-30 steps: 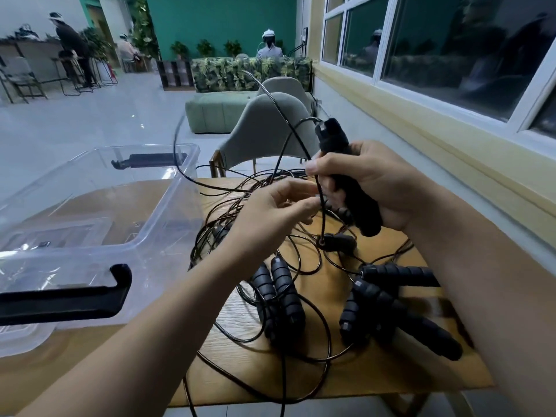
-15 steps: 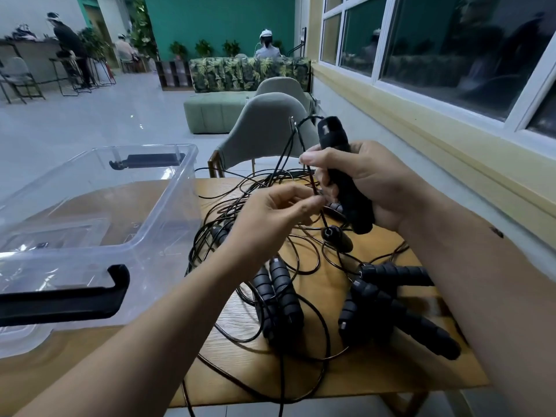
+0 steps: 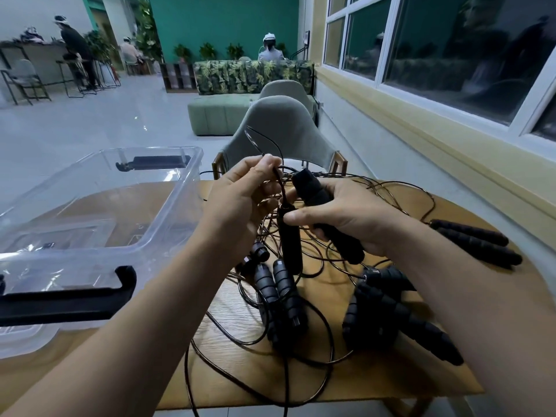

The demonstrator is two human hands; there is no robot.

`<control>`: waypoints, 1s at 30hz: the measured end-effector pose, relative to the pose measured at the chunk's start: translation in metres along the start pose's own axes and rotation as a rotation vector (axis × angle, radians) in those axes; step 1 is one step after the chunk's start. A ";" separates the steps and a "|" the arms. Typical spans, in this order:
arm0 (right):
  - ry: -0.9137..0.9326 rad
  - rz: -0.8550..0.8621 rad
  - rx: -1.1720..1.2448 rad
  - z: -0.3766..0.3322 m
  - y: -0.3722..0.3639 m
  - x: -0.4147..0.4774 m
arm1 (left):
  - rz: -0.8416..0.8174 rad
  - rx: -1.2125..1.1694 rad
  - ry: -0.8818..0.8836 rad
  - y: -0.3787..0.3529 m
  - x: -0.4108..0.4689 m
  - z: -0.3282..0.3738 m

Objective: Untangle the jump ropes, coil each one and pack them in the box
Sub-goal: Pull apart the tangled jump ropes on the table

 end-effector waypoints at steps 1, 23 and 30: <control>0.021 0.026 0.003 0.001 -0.002 0.001 | 0.017 -0.039 0.019 0.000 0.000 0.000; 0.023 0.042 0.298 0.004 -0.053 -0.051 | 0.058 -0.310 0.249 0.001 -0.013 0.013; -0.092 -0.042 0.466 0.005 -0.044 -0.069 | -0.204 0.346 0.245 0.004 -0.047 -0.004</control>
Point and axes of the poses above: each hand's wrist, its own x-axis towards the middle knuckle, its own y-axis out of the back of the hand, z = x × y, the point moved 2 cm from there along x, towards the middle knuckle, and after that the axes turned 8 degrees about -x, right-handed, at the moved point
